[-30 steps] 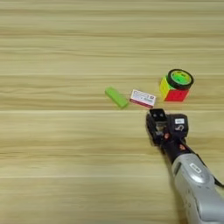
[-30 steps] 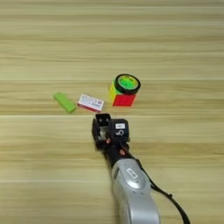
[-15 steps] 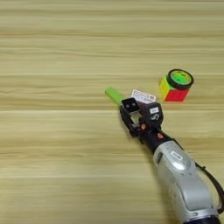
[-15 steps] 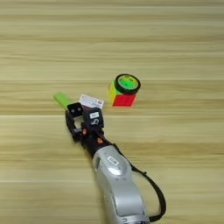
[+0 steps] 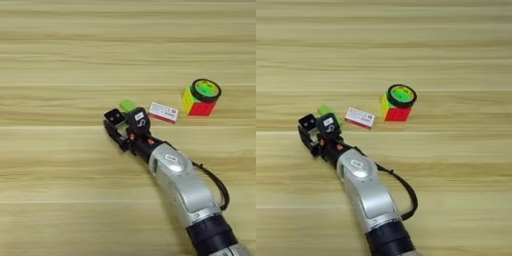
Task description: Move the objects on the table
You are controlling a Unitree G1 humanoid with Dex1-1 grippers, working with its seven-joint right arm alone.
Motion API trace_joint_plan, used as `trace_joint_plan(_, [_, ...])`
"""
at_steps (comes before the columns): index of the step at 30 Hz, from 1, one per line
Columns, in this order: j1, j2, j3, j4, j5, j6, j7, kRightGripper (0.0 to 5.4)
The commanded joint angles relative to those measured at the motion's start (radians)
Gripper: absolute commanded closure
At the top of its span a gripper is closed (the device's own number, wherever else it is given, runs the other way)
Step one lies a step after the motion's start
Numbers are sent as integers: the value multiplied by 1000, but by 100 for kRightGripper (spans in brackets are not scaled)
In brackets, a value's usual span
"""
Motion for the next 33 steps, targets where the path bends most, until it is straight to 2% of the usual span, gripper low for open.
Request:
trace_joint_plan(1, [-165, 36, -29, 121, 3, -77, -3, 292])
trace_joint_plan(7, [-279, 51, -60, 330, -7, -153, -2, 292])
trace_joint_plan(11, [-314, 56, -71, 416, -12, -192, 3, 292])
trace_joint_plan(13, [-322, 58, -76, 440, -15, -208, 5, 251])
trace_joint_plan(18, [-330, 62, -82, 459, -21, -228, 4, 194])
trace_joint_plan(21, [-319, 58, -85, 425, -30, -236, -3, 156])
trace_joint_plan(26, [-258, 26, -96, 264, -54, -251, -36, 111])
trace_joint_plan(33, [-164, -26, -134, 73, -51, -213, -62, 34])
